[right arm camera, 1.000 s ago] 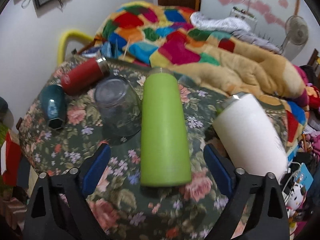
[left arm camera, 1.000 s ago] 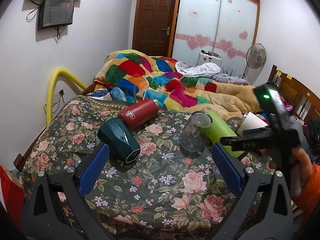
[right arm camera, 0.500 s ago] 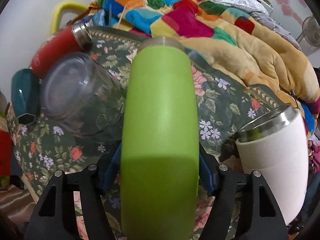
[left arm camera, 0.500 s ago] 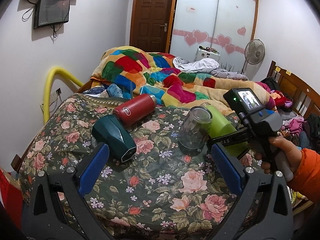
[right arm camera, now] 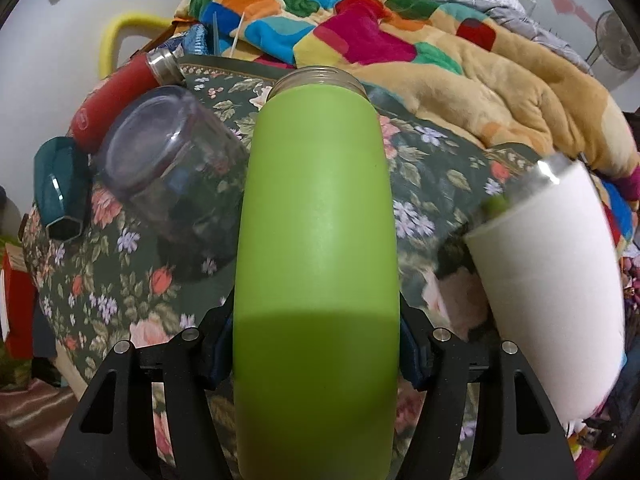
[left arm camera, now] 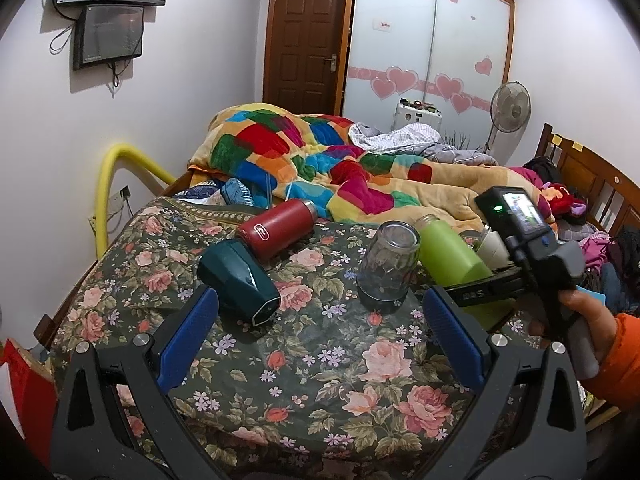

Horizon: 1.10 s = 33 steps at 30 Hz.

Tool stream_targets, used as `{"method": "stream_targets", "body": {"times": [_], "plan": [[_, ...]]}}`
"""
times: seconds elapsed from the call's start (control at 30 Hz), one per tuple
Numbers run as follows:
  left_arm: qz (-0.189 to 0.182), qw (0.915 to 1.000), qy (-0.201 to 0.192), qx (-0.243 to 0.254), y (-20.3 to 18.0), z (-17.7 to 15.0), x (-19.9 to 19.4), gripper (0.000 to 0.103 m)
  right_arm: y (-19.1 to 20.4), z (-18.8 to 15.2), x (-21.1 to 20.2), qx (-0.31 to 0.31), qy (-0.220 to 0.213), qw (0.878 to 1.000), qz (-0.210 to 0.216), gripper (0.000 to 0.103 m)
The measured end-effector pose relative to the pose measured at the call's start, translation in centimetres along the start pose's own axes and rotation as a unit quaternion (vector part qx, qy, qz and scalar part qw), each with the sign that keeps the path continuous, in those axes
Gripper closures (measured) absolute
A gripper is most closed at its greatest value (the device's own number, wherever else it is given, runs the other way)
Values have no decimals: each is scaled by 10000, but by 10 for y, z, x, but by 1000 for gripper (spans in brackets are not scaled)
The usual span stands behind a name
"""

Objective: Flip cup upright
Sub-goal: 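Lift the lime-green cup with the right gripper toward the left gripper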

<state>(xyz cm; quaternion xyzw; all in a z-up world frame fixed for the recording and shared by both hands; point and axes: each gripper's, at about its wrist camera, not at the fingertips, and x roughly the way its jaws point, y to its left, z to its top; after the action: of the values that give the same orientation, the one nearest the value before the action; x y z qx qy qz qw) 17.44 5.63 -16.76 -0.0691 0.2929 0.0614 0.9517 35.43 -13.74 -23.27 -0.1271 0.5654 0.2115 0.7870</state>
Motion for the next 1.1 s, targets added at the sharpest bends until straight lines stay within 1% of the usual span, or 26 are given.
{"method": "stream_targets", "body": {"times": [0.17,0.4,0.53,0.6,0.7,0.87,1.03,1.1], "plan": [[-9,10000,-83,-38,-3,1,-15,0,3,-13,-36,-27,-331,9994,87,42],[-10,9998,-185,25,-12,-1,-34,0,20,-37,-92,-304,-983,9946,117,42],[-44,9998,-216,32,-15,-2,-42,0,36,-50,-104,-562,-1190,9911,186,42],[-49,9997,-224,29,-16,-4,-44,0,46,-59,-102,-669,-1223,9901,175,42],[-42,9998,-183,19,-16,-6,-45,0,55,-68,-91,-794,-1114,9901,312,42],[2,10000,-74,-28,-11,-11,-42,0,77,-74,-53,-967,-740,9915,464,42],[75,9999,98,-93,-3,-14,-30,0,84,-68,-8,-1039,-299,9928,523,42],[102,9998,148,-130,1,-14,-26,0,90,-70,3,-1094,-180,9924,525,42]]}}
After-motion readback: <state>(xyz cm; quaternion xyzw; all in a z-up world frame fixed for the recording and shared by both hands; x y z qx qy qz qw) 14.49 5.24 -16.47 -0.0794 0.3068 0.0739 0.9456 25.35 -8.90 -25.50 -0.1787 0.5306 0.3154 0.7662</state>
